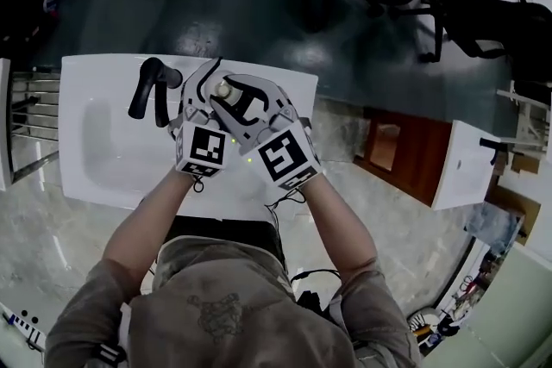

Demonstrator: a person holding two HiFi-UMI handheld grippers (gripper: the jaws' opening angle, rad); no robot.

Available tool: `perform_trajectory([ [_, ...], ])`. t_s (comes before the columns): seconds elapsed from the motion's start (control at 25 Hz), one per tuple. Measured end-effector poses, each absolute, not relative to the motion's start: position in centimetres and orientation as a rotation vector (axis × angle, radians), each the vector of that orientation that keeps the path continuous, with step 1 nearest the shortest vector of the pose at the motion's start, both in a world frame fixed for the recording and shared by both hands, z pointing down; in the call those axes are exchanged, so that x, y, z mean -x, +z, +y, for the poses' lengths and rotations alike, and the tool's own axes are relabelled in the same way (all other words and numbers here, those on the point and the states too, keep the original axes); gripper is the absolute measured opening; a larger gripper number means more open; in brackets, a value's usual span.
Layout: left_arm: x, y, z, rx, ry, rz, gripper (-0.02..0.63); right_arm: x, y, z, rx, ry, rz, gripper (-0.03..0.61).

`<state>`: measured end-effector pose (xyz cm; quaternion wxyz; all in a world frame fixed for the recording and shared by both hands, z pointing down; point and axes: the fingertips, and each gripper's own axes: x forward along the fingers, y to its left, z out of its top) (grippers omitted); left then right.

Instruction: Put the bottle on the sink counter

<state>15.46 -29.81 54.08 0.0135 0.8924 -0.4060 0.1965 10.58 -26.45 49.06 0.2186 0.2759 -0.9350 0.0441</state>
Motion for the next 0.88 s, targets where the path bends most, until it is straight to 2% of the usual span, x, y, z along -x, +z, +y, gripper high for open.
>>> perform_trajectory([
  [0.88, -15.1, 61.4, -30.6, -2.685, 0.633, -1.292, 0.33, -10.3, 56.2, -27.3, -0.645, 0.161, -2.577, 0.138],
])
